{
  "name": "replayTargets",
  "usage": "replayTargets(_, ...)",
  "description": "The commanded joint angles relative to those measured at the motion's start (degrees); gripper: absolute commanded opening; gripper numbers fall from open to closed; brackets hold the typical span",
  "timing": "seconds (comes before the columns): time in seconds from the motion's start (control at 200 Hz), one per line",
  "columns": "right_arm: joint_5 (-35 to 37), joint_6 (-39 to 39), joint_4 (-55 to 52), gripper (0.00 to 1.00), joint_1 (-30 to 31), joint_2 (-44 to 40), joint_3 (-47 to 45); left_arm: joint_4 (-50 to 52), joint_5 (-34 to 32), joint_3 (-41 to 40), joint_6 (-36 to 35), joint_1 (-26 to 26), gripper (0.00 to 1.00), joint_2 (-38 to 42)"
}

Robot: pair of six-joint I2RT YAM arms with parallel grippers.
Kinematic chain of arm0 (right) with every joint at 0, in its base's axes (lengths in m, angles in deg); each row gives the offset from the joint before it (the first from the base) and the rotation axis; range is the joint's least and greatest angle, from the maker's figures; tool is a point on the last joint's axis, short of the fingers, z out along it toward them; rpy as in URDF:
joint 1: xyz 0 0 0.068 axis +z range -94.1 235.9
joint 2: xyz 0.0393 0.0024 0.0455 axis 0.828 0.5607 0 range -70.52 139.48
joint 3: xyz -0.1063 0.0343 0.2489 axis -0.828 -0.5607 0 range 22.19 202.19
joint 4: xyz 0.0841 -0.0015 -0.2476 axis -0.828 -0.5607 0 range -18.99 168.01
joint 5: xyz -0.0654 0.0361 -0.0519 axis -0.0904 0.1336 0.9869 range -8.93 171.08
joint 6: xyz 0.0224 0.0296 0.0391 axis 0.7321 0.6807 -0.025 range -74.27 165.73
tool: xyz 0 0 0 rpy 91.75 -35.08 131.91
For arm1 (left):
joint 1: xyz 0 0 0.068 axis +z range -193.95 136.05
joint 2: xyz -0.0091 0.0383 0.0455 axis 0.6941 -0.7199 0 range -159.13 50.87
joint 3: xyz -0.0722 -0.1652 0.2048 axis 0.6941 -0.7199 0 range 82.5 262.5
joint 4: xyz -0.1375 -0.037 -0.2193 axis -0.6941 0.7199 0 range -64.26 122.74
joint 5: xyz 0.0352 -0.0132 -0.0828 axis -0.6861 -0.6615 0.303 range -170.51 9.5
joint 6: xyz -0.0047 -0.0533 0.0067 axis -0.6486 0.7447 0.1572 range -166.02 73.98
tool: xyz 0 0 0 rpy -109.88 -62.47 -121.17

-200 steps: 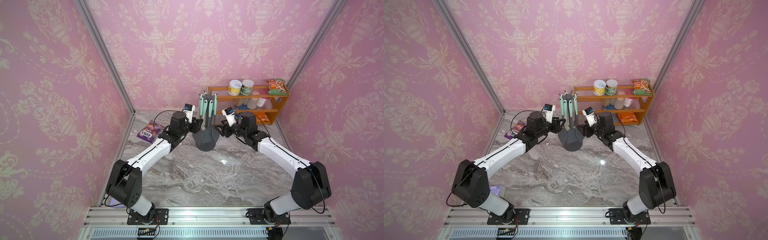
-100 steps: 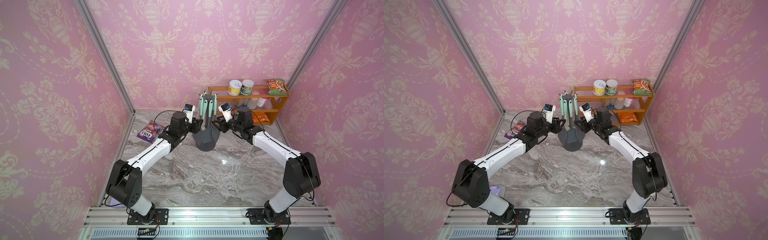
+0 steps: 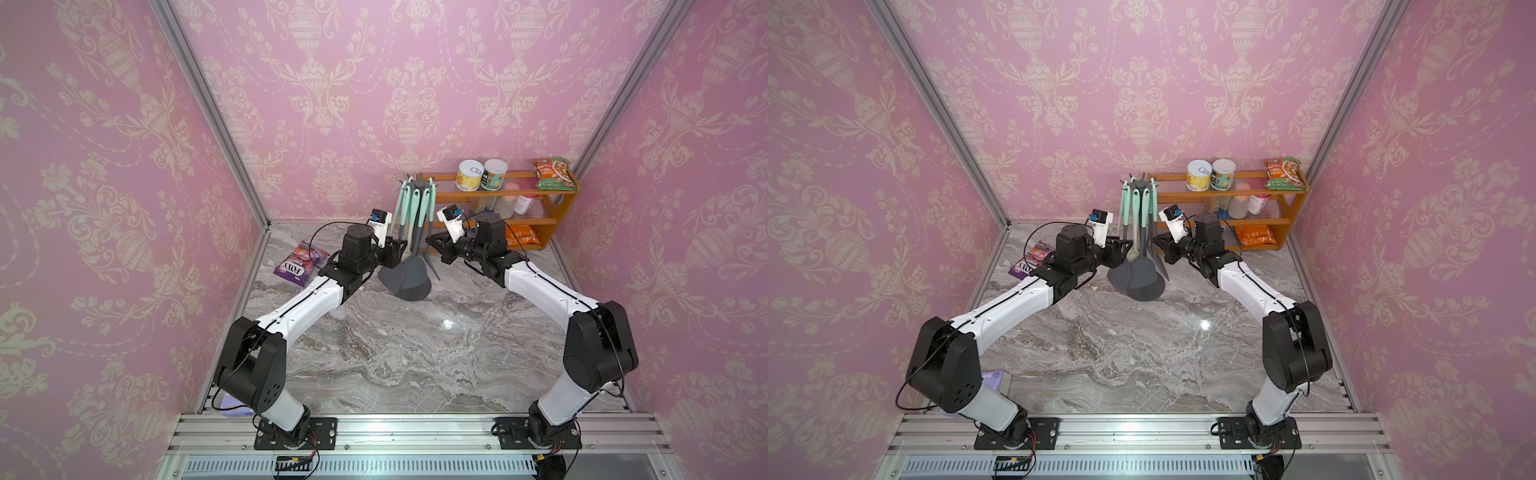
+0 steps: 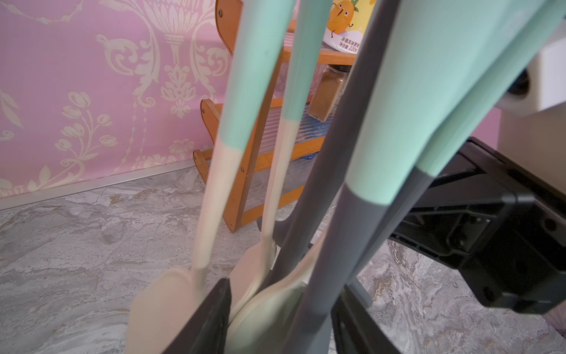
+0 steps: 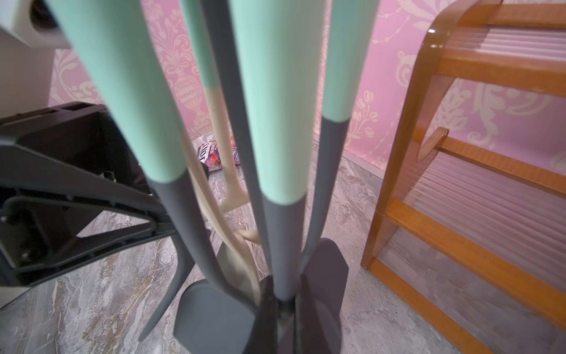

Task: Take the spatula off the kitchen utensil rack
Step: Take off the spatula from the rack.

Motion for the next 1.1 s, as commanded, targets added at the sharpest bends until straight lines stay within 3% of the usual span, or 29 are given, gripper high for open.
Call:
replayTargets(0.0, -0.8, 1.1, 1.0, 0.0, -0.2, -1.6, 0.2, 0.2, 0.0, 1.5, -1.5, -0.4, 0.55, -0.9)
replayTargets(0.27, 0.7, -0.2, -2.0, 0.0, -0.2, -5.3, -1.6, 0.1, -1.4, 0.9, -0.8, -0.4, 0.55, -1.1)
replayTargets(1.096, 23.1, -13.1, -19.1, 0.0, 3.0, -12.4, 2.4, 0.7, -1.9, 1.9, -0.3, -0.4, 0.55, -2.1)
